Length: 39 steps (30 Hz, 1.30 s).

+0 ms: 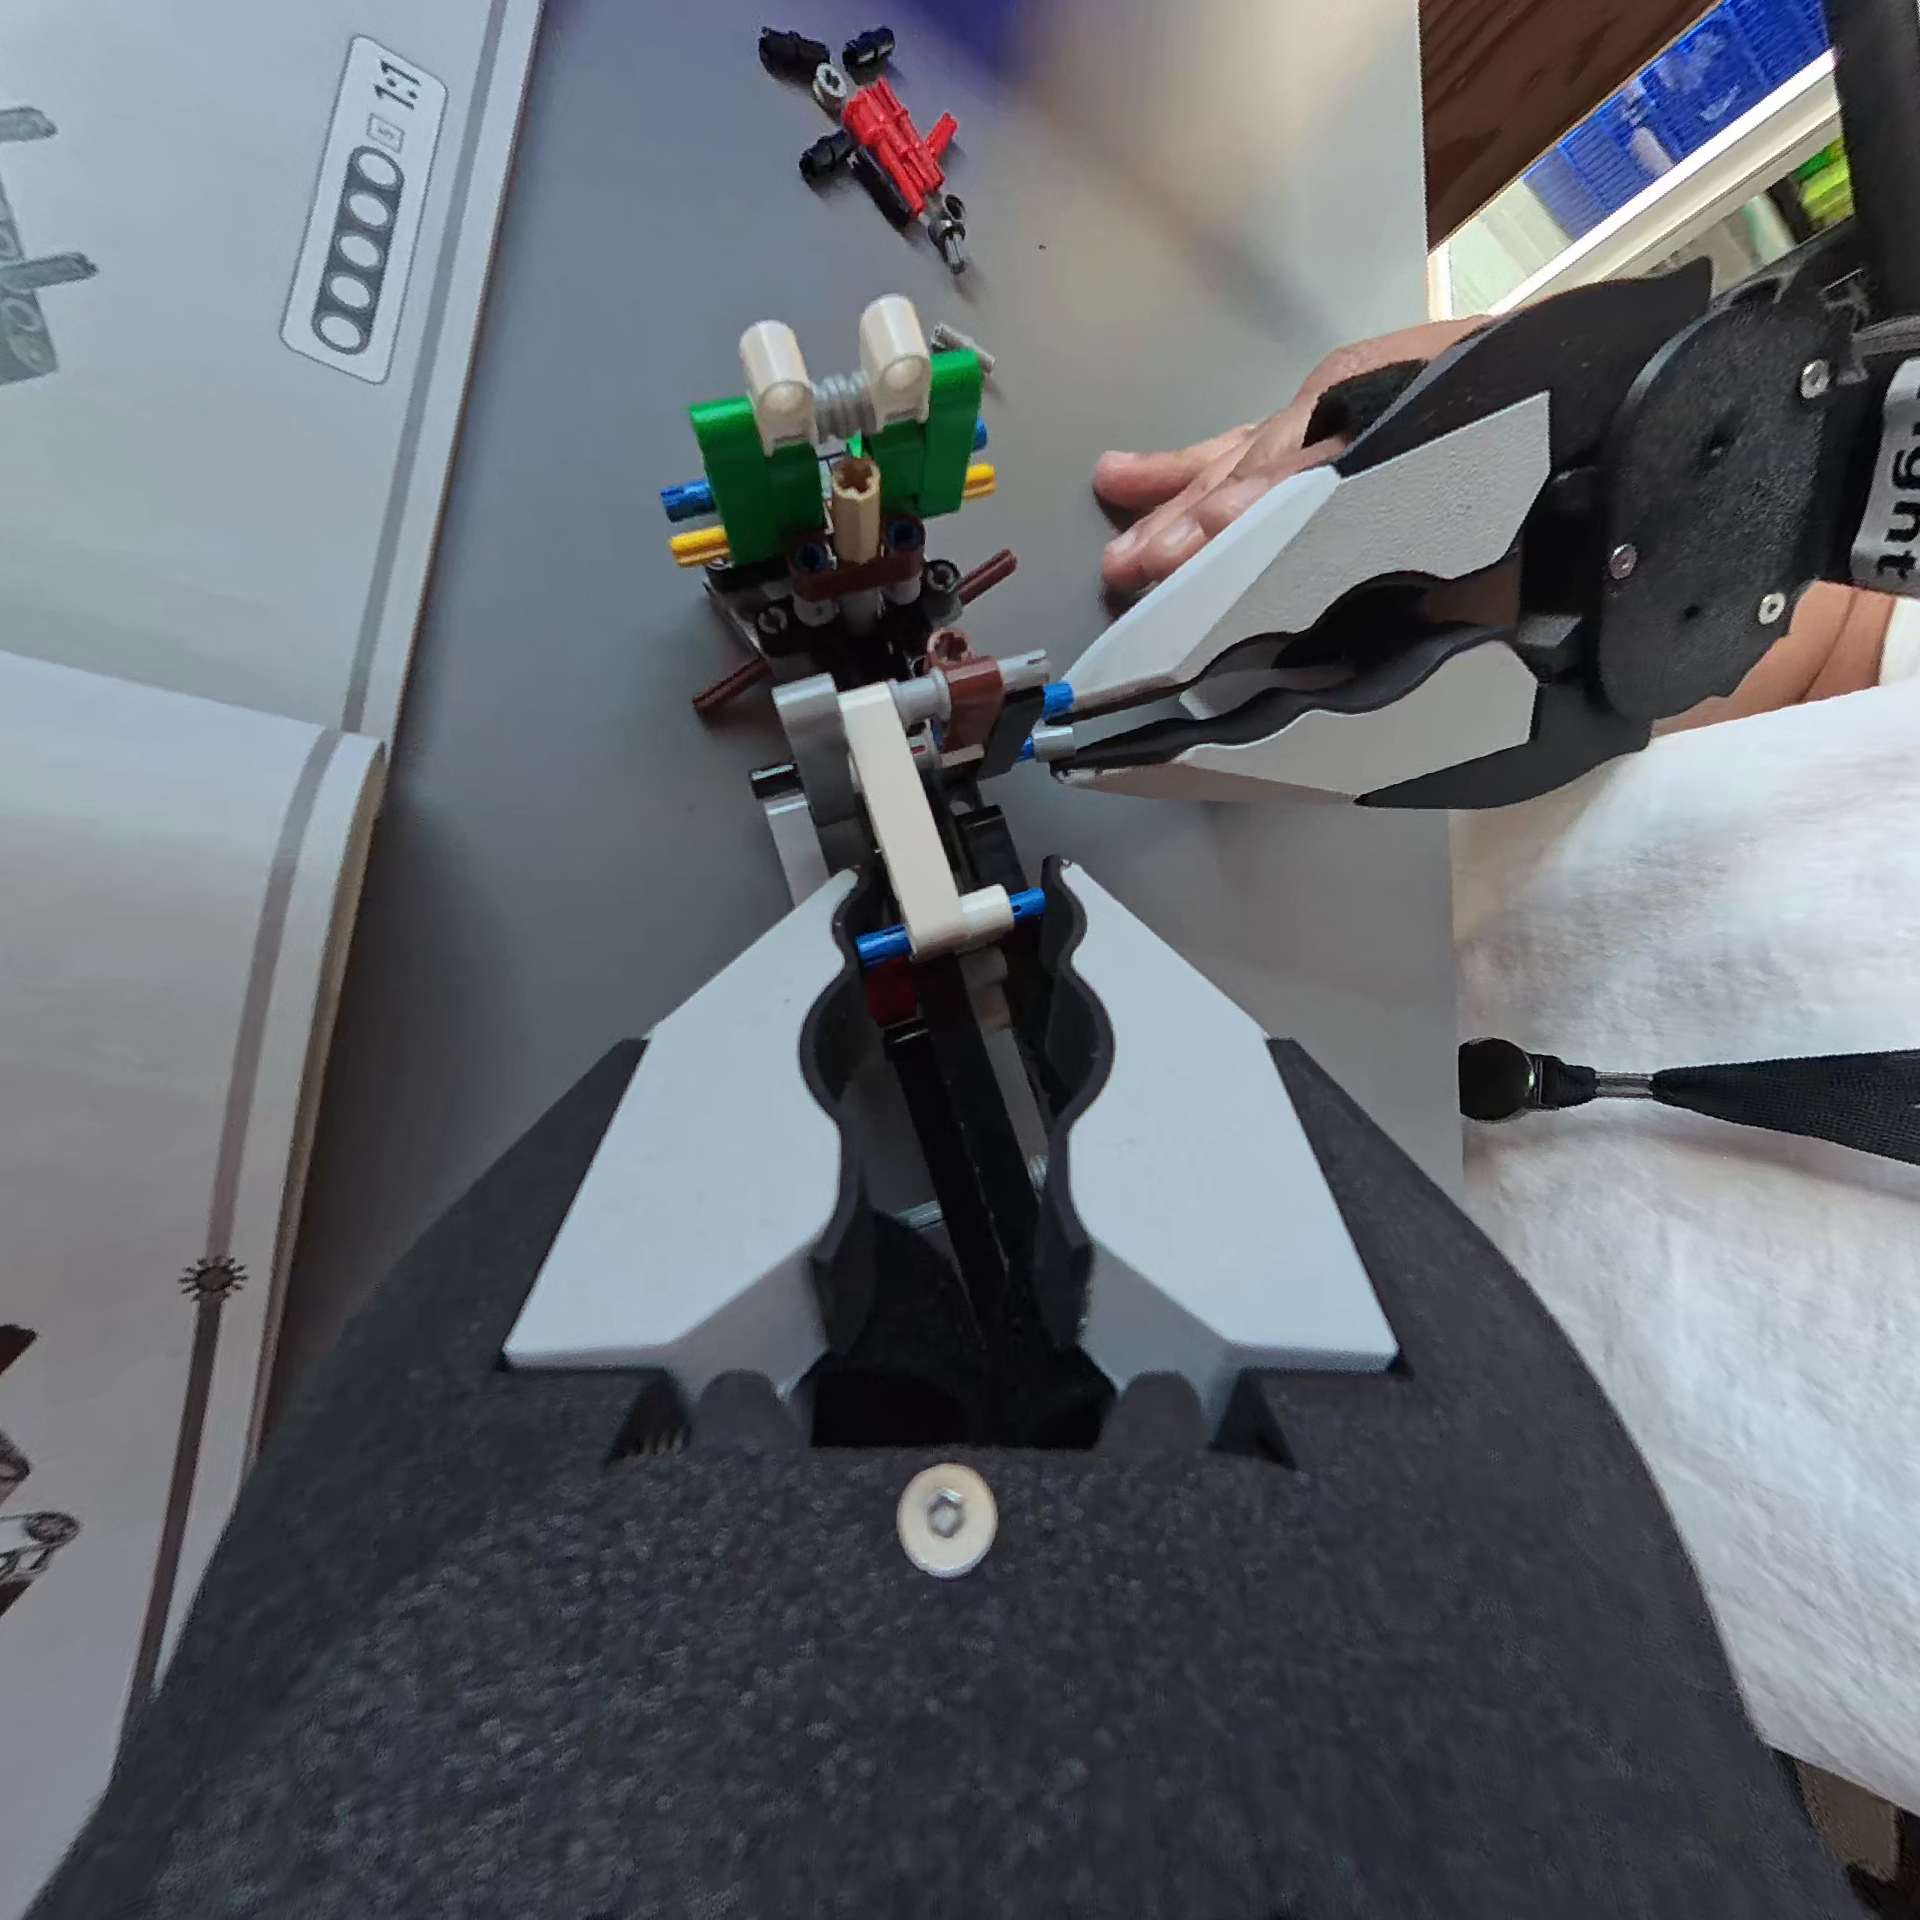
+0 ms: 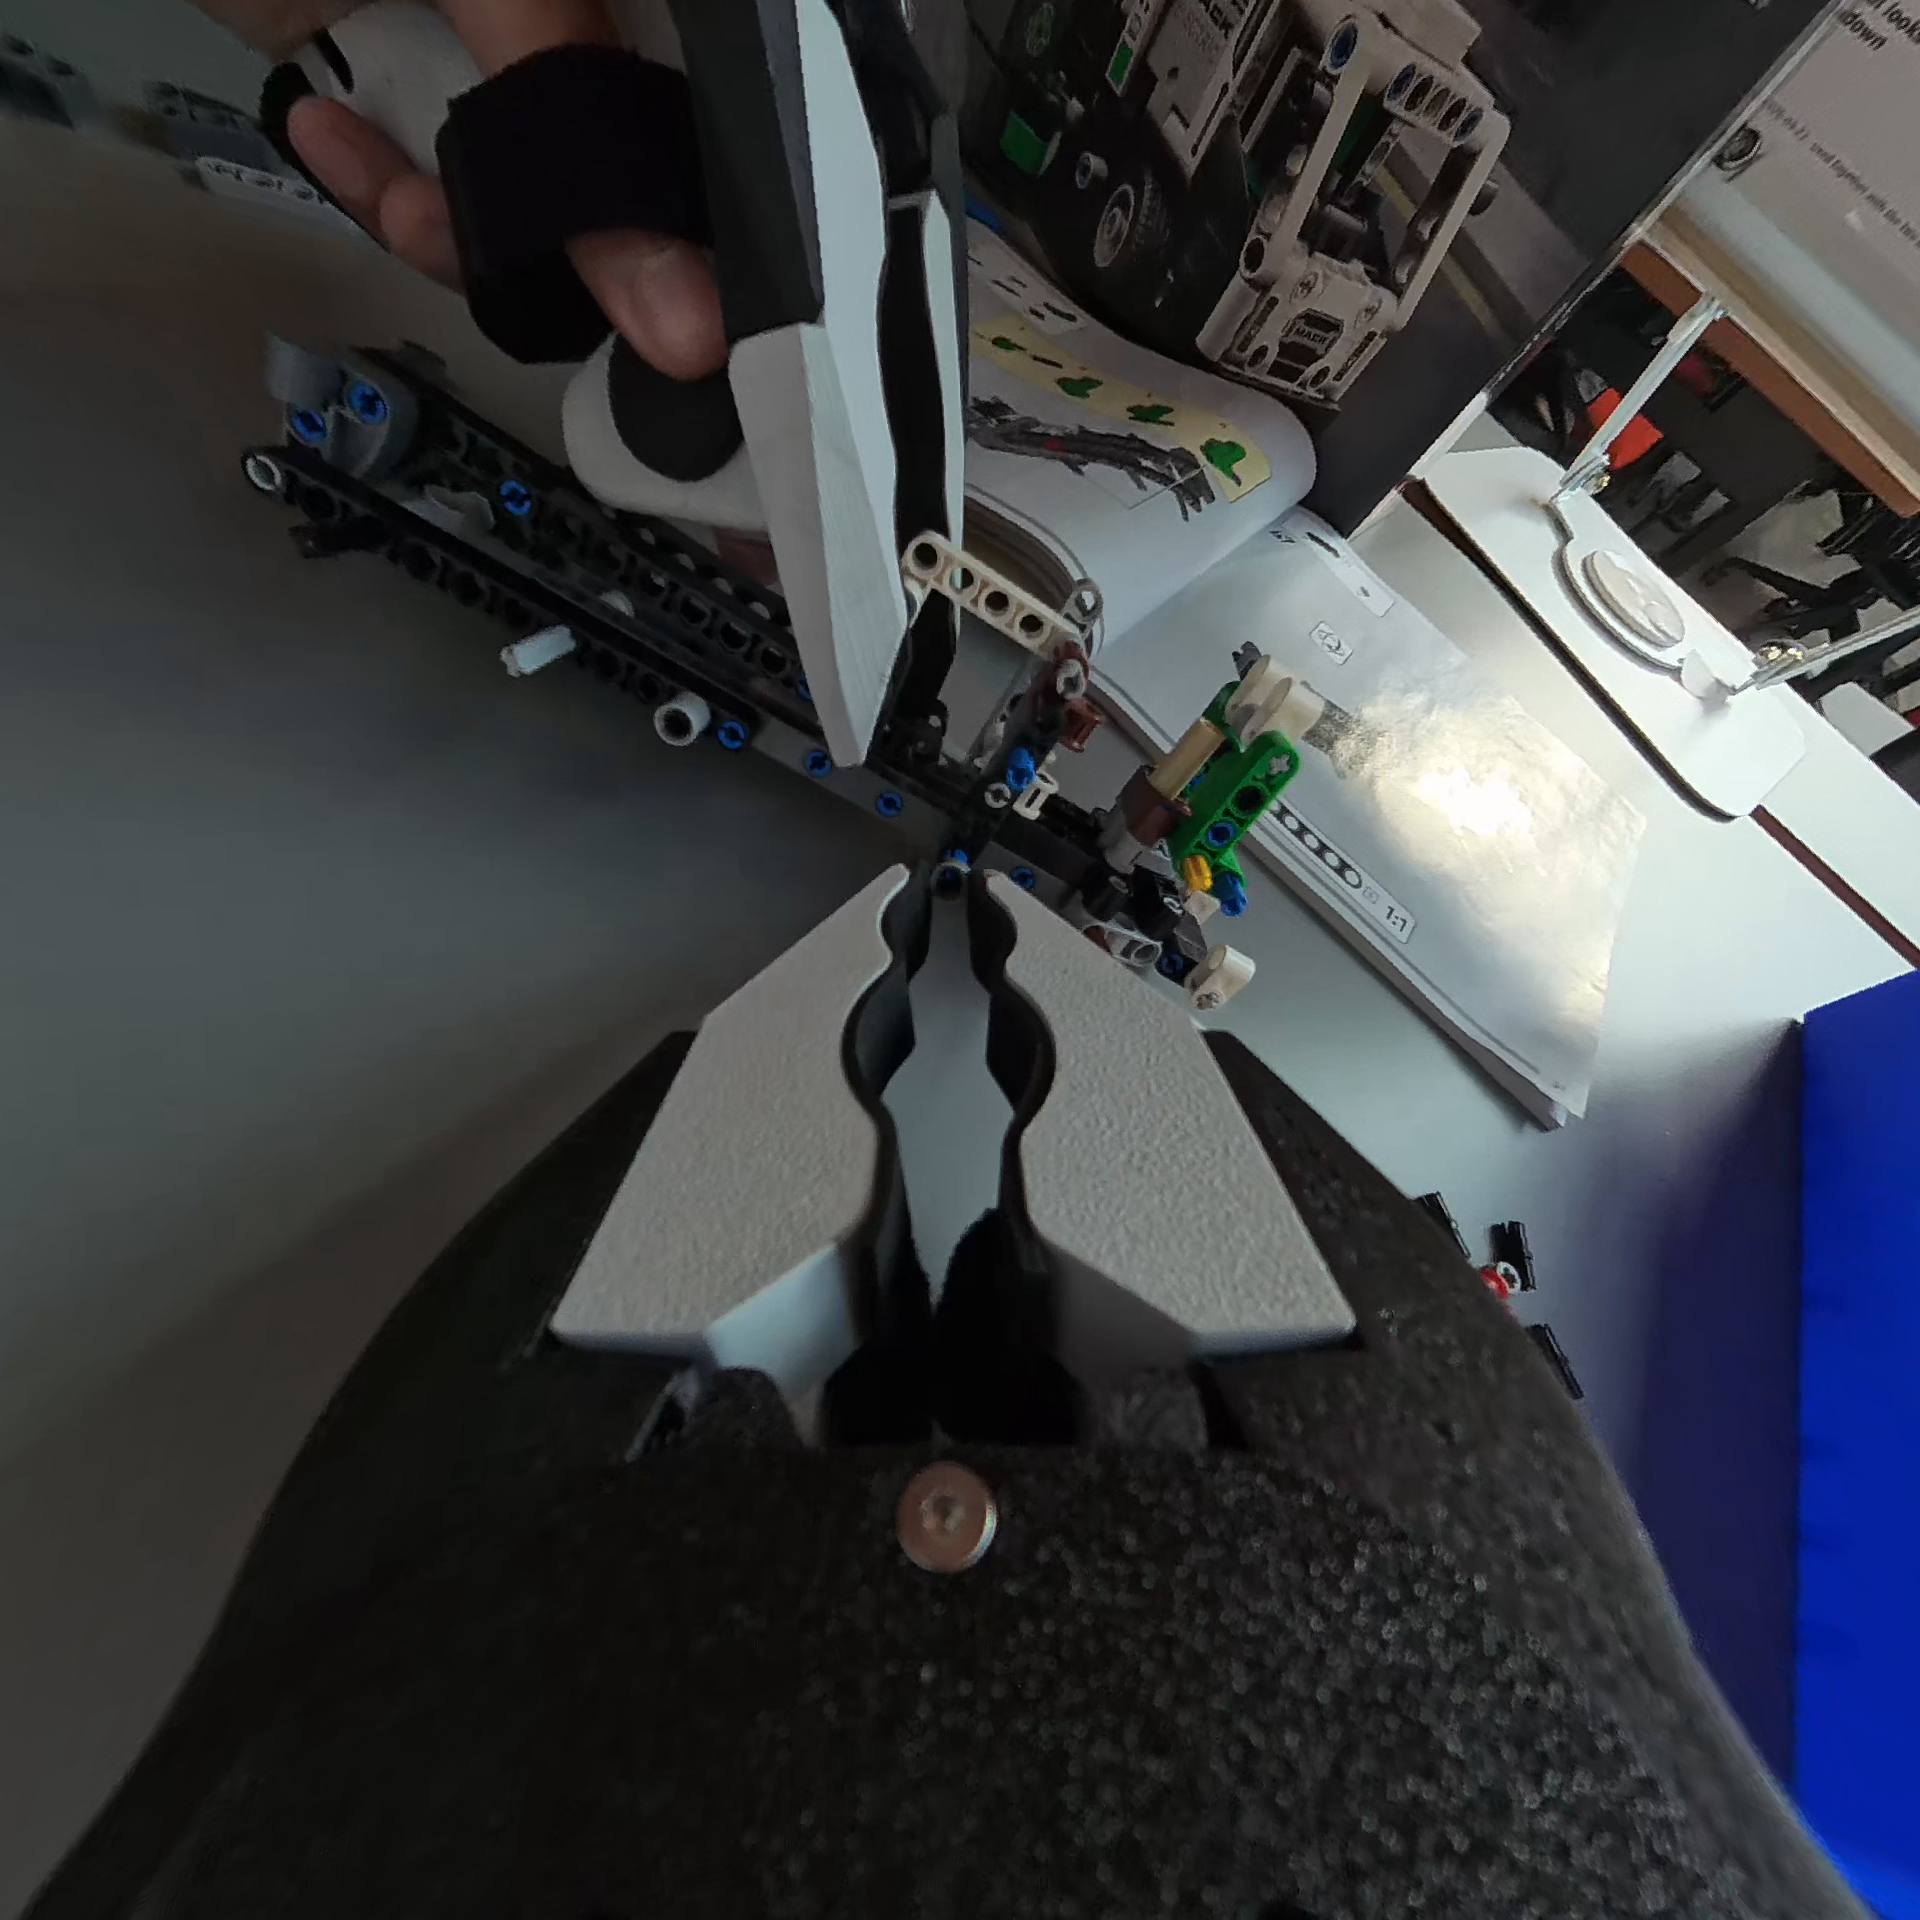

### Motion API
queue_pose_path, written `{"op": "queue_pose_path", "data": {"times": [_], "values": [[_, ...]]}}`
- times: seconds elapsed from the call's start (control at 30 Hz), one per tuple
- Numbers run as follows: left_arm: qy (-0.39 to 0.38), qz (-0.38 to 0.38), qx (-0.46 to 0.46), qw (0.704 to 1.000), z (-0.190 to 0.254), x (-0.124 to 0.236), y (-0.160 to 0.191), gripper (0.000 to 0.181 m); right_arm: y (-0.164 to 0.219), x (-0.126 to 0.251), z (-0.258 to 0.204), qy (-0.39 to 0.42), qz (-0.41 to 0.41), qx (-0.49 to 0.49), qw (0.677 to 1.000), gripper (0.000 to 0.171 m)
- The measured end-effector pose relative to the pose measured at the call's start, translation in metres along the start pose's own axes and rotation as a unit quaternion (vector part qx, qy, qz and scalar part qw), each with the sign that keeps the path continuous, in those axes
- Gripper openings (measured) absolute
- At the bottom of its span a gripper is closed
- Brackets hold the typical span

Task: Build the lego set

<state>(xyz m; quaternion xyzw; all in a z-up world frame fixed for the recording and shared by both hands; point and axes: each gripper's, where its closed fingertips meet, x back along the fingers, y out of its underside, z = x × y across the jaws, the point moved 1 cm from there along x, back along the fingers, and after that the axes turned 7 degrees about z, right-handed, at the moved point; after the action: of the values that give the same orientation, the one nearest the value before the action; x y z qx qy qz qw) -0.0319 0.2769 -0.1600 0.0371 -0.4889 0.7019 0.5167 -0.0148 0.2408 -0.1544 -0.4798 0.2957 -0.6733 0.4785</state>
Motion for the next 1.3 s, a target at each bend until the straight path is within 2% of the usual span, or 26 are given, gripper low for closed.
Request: {"op": "queue_pose_path", "data": {"times": [0.03, 0.2, 0.33, 0.7, 0.77, 1.07, 1.3], "values": [[0.011, 0.003, 0.003, 1.0, 0.001, 0.001, 0.0, 0.029, -0.002, 0.001, -0.001, -0.009, 0.008, -0.003, 1.0, 0.006], [0.064, 0.033, 0.015, 0.997, 0.009, 0.009, -0.006, 0.028, -0.019, 0.006, 0.003, -0.029, 0.061, -0.045, 0.997, 0.006], [0.08, 0.035, 0.03, 0.996, 0.007, 0.008, -0.003, 0.028, -0.019, 0.002, 0.001, -0.005, 0.051, 0.016, 0.999, 0.006], [0.201, 0.073, 0.119, 0.97, 0.02, 0.014, -0.005, 0.028, -0.036, 0.014, 0.0, -0.03, 0.139, -0.012, 0.99, 0.006], [0.213, 0.076, 0.121, 0.967, 0.023, 0.015, -0.004, 0.028, -0.038, 0.016, 0.0, -0.031, 0.151, -0.001, 0.988, 0.006], [0.268, 0.091, 0.107, 0.953, 0.036, 0.023, -0.008, 0.028, -0.054, 0.026, -0.002, -0.072, 0.212, -0.067, 0.972, 0.006], [0.304, 0.08, 0.119, 0.942, 0.044, 0.026, -0.006, 0.027, -0.06, 0.032, -0.008, -0.067, 0.244, -0.005, 0.967, 0.005]]}}
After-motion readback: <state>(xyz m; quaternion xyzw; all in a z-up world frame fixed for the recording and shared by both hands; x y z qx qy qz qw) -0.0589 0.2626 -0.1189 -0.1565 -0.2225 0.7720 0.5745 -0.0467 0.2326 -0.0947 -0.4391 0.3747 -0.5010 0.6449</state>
